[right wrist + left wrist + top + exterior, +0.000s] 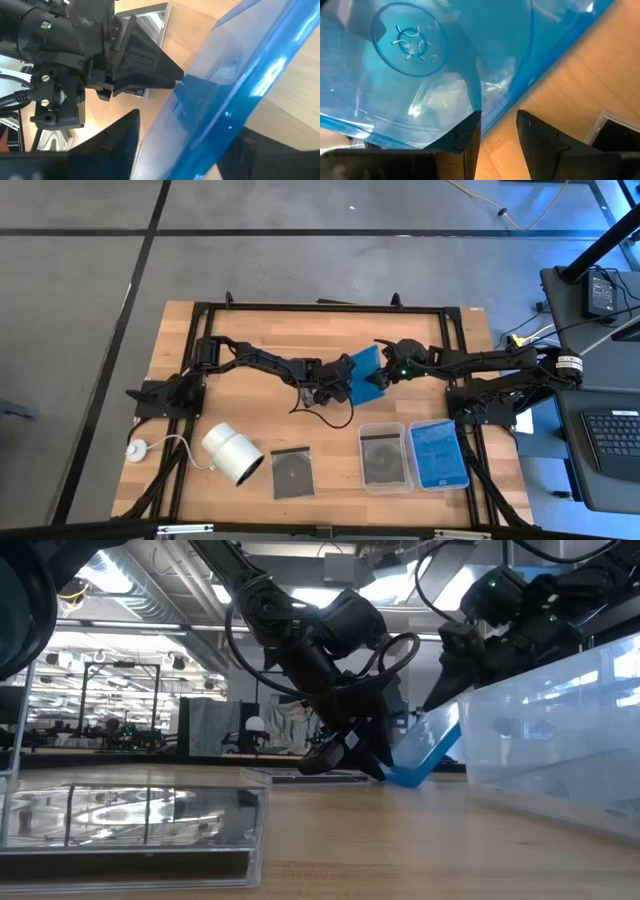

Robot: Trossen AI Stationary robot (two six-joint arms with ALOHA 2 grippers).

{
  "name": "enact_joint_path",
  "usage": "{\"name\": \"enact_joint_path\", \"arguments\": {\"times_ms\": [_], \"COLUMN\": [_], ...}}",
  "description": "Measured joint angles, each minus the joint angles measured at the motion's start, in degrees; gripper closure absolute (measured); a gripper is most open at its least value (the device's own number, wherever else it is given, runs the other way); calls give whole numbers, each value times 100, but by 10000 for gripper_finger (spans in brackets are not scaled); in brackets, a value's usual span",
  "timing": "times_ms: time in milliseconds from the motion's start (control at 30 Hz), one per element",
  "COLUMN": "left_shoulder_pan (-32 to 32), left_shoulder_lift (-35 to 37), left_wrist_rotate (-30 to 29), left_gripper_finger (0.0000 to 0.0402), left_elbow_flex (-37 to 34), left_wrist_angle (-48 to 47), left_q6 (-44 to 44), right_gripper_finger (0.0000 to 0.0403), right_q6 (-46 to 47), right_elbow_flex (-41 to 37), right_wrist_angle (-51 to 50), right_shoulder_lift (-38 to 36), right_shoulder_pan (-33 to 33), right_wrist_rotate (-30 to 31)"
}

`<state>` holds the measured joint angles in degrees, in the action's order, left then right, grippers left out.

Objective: Pick & place jewel cases by type
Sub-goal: Put the blue CD case into the right transparent bin

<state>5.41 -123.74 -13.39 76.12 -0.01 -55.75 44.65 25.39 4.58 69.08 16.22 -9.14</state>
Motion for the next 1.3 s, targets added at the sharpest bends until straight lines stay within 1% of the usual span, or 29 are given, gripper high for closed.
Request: {"name": "enact_joint_path", "arguments": {"times_ms": [200, 367, 533, 700, 833, 900, 967, 1067, 1133, 1200, 1300], "left_shoulder_pan": [-2, -35, -110, -198, -276, -280, -275, -226, -148, -31, 139], "left_shoulder_lift": [15, 92, 224, 388, 601, 747, 962, 1302, 1608, 2010, 2743], "left_wrist_rotate": [-2, -20, -24, -136, -537, -668, -659, -430, -56, 272, 395], "left_gripper_finger": [279, 279, 281, 282, 283, 283, 284, 286, 292, 300, 317], "left_elbow_flex": [-1, -15, -31, -31, -24, -24, -22, -9, -119, -437, -1157], "left_wrist_angle": [0, -42, -101, -70, -85, -74, -194, -702, -1120, -1002, -491], "left_q6": [5, -8, -74, -97, -84, 192, 642, 1473, 1938, 2278, 2637], "right_gripper_finger": [261, 331, 375, 377, 377, 377, 377, 377, 377, 377, 377], "right_q6": [0, -111, -263, -432, -468, -552, -646, -863, -1014, -1132, -1279], "right_elbow_flex": [-5, -7, 13, 14, 10, 6, 12, 114, 223, 399, 854], "right_wrist_angle": [-72, -440, -576, -532, -538, -515, -511, -624, -816, -1163, -1958], "right_shoulder_lift": [4, 2, -13, -15, -18, -50, -135, -366, -560, -785, -1120], "right_shoulder_pan": [2, 21, 18, 11, 11, 11, 9, 11, 11, 11, -66], "right_wrist_rotate": [5, 19, -61, -86, -78, -57, -39, 73, 148, 248, 595]}}
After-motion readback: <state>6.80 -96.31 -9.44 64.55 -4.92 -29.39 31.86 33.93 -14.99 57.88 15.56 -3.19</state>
